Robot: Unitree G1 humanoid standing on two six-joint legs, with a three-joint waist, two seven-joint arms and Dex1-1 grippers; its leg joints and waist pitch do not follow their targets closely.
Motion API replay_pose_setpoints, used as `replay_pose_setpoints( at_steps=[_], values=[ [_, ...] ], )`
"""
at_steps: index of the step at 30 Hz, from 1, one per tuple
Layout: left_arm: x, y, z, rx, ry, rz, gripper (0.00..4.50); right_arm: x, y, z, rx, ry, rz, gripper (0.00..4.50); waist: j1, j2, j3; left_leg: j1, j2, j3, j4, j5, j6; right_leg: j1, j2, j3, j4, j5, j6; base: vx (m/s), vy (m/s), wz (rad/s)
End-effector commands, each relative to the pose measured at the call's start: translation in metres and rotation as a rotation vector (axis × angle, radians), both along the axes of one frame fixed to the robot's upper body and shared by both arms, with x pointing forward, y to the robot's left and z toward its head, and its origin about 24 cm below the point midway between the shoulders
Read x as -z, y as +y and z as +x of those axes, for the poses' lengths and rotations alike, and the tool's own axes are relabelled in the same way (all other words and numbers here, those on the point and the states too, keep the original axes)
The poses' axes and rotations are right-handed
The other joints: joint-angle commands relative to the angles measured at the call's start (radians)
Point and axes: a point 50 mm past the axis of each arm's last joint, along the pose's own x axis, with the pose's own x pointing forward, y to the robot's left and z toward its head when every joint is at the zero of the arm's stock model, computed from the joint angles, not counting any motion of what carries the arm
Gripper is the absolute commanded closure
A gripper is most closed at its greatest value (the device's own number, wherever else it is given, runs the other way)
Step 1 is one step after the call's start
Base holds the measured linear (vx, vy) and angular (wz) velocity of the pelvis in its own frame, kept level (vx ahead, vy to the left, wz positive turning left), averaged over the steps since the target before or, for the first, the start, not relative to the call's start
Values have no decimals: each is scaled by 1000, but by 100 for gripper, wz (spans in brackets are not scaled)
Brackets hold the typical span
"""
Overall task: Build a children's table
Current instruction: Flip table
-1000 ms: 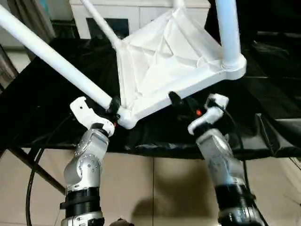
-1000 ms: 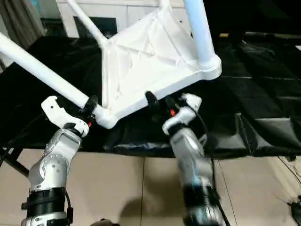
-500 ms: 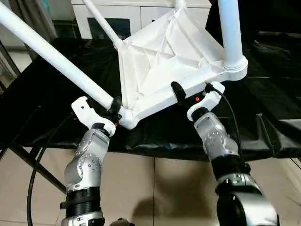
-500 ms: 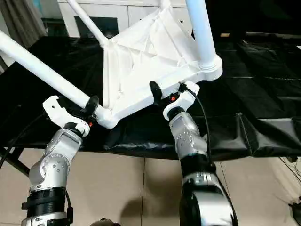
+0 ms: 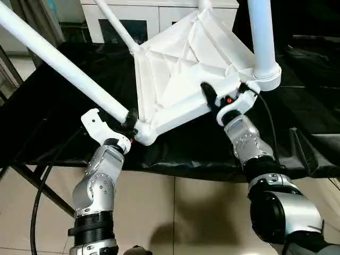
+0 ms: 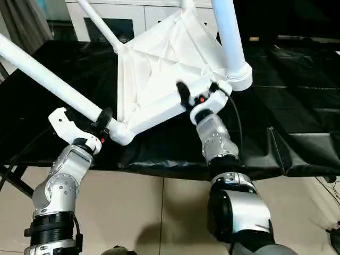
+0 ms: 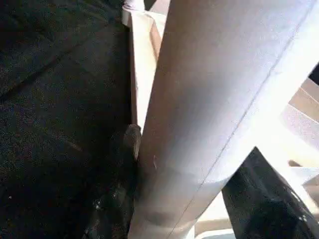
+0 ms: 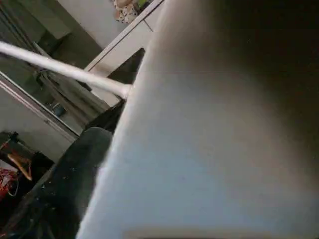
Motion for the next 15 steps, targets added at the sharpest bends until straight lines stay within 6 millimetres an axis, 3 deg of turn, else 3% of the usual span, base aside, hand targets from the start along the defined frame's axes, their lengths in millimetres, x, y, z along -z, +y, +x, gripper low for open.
replay_pose_setpoints(
  at_steps=[1,12,15],
  values=[
    [1,-10,-3,41,-4,-88,236,1,3,1,-14,17,-9,79,1,-19,-78,31,83,-23,-67,-10,144,39,-53,16,-41,67,-326,0,0,0],
    [7,-9,-4,16,42,-65,236,-4,-3,5,13,-4,-1,185,-1,-14,-78,32,84,-20,-68,-29,133,37,-52,16,-42,59,-322,0,0,0],
    [9,-7,-4,-2,43,-101,166,-6,-5,6,20,-14,-2,200,1,-12,-79,34,84,-17,-67,-35,129,37,-53,16,-41,58,-327,0,0,0]
  ],
)
